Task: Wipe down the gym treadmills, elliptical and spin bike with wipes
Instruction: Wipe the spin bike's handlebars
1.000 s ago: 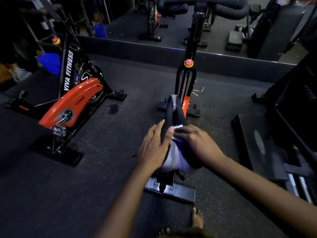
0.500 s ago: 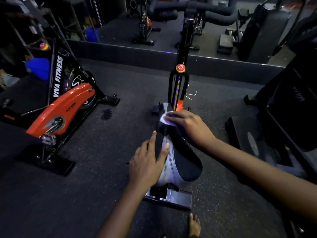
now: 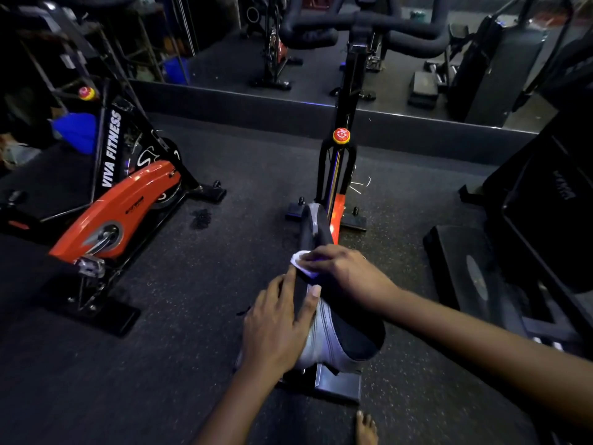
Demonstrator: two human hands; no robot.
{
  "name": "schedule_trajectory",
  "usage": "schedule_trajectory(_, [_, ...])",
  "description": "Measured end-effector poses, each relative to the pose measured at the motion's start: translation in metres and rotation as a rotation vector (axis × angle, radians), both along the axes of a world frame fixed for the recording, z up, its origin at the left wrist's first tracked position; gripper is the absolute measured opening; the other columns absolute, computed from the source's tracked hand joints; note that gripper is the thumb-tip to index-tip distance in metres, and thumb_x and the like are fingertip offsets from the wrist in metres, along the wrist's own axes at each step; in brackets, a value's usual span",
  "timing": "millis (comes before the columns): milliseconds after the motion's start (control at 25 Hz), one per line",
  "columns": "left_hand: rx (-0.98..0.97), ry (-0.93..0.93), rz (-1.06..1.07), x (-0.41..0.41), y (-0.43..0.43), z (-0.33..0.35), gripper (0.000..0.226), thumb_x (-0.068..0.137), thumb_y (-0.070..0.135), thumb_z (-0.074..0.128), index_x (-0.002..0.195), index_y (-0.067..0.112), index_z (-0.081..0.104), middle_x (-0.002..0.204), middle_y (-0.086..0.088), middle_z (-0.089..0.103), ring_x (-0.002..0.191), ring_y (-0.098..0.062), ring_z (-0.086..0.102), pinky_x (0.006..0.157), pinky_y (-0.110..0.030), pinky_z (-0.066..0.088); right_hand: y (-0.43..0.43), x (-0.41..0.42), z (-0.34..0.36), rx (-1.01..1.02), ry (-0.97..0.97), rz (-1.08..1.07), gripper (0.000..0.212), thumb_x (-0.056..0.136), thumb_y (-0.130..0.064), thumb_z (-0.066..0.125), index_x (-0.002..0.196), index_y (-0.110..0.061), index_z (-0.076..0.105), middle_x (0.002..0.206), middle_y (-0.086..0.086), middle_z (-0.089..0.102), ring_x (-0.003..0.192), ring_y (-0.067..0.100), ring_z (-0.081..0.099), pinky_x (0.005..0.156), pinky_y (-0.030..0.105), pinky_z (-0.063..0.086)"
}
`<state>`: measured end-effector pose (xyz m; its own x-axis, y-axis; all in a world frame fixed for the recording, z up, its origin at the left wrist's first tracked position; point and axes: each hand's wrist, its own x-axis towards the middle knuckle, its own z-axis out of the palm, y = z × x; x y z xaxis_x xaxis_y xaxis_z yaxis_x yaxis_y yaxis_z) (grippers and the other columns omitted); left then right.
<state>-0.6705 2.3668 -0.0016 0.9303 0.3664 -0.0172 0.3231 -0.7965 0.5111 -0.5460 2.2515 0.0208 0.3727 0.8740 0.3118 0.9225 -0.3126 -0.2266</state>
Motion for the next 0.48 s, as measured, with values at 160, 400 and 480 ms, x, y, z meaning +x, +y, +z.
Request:
schedule_trajectory(160, [-0.025,-0.003,-0.023,0.000,-0.001,0.001,0.103,0.058,0.081,-0.020,0.150,0.042,0.004,0.152,0.013,0.028,0.135,-0.011,0.032,0.101,-0.030,0.032,0.020,0.062,0.018,0.011,-0.190,-0.007,0.031,0.078,-0.011,0.055,0.104,-0.006,0.071,0.105,0.010,0.069,0.091,0.025,0.067,0.073,0.028,0.053])
schedule_trajectory(400, [-0.064,-0.035,0.006,-0.001,-0.001,-0.001,0.112,0.052,0.087,-0.028,0.149,0.045,0.009,0.148,0.016,0.034,0.131,-0.008,0.036,0.099,-0.029,0.034,0.007,0.093,-0.010,-0.028,-0.129,-0.123,0.038,0.083,-0.008,0.050,0.119,-0.006,0.063,0.114,0.014,0.066,0.097,0.031,0.066,0.079,0.032,0.052])
schedule_trajectory(480, [-0.082,-0.050,0.010,0.000,-0.001,-0.002,0.110,0.054,0.089,-0.023,0.148,0.045,0.012,0.147,0.015,0.036,0.131,-0.009,0.037,0.099,-0.031,0.034,-0.002,0.068,-0.020,0.119,-0.051,-0.225,0.037,0.081,-0.011,0.053,0.115,-0.007,0.066,0.112,0.013,0.067,0.095,0.027,0.067,0.078,0.026,0.050])
